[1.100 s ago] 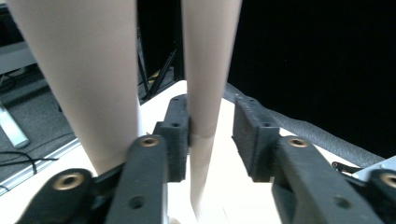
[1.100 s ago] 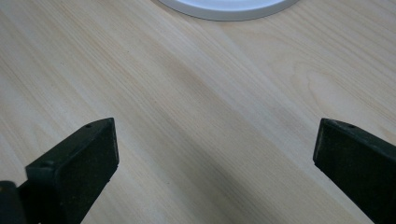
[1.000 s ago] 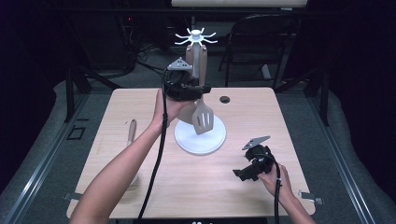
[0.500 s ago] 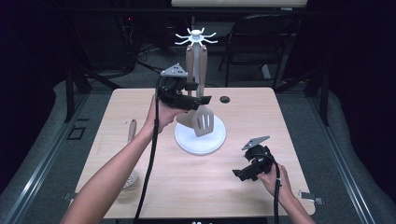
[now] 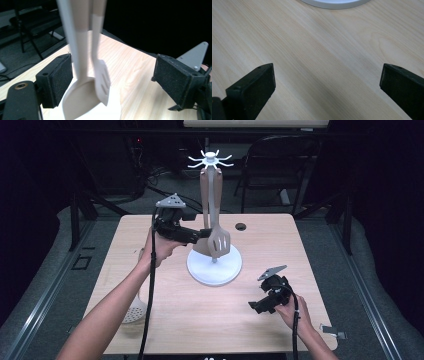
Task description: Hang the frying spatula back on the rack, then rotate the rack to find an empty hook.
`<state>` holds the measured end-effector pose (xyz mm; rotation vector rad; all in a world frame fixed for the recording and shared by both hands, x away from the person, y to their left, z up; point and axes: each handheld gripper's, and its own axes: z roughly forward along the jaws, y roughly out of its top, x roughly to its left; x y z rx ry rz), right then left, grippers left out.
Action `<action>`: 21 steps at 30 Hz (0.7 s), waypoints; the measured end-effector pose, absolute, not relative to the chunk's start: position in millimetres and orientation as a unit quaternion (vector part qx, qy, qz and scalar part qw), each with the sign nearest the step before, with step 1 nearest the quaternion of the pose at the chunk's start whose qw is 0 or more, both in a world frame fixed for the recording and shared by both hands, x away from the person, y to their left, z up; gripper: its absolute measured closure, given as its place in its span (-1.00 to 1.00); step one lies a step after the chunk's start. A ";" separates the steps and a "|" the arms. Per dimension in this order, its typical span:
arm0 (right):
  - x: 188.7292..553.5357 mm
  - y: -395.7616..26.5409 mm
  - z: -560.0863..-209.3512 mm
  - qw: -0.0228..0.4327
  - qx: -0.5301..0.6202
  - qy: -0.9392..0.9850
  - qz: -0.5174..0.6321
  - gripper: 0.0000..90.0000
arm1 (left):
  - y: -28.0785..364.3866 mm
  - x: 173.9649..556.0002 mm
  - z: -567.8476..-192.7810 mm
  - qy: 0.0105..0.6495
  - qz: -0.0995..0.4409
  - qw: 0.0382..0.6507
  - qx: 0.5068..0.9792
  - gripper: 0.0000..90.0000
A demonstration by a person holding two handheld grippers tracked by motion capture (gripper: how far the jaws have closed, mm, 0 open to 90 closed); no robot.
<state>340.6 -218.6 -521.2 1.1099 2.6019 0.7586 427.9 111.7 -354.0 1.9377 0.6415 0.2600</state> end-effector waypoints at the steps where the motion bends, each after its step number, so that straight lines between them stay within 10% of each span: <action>1: 340.2 -218.8 -521.4 0.108 0.379 0.882 0.259 -1.00 | 114.8 429.4 -354.8 0.271 0.110 0.519 0.804 -0.65; 21: 337.4 -220.4 -520.8 0.111 0.376 0.886 0.248 -1.00 | 143.7 449.9 -333.3 0.295 0.155 0.542 0.771 -0.45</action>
